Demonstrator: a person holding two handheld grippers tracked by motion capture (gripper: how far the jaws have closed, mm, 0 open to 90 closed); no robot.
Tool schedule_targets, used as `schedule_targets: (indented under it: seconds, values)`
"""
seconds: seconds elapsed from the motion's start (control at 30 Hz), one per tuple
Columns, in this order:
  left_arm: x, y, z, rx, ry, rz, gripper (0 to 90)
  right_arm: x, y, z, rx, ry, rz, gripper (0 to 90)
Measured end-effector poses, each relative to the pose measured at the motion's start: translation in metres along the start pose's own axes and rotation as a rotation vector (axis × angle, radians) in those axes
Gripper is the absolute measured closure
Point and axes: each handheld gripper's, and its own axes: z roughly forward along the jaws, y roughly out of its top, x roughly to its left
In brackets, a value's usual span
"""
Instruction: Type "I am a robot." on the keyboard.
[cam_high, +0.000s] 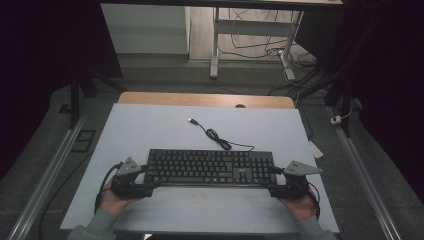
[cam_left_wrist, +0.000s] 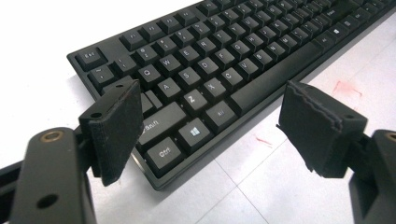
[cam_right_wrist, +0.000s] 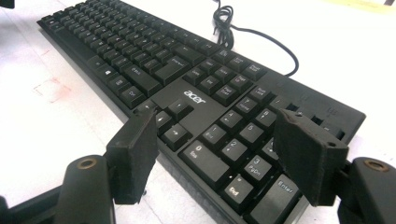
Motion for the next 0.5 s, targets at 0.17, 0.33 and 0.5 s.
schedule_targets:
  seconds: [0.17,0.33,0.5]
  values:
    - [-0.0019,-0.0002,-0.0007,0.0,0.005,0.01,21.4,0.002,0.0013,0.0003,-0.001,-0.011,-0.013,31.0]
    - [0.0003,0.0003,-0.0032,-0.014,0.004,0.006,21.5,0.0056,0.0035,0.0025,-0.005,-0.003,-0.024,30.7]
    - [0.0017,0.0014,-0.0013,-0.01,0.004,0.005,21.8,0.0054,0.0029,0.0058,-0.001,-0.003,-0.025,30.7]
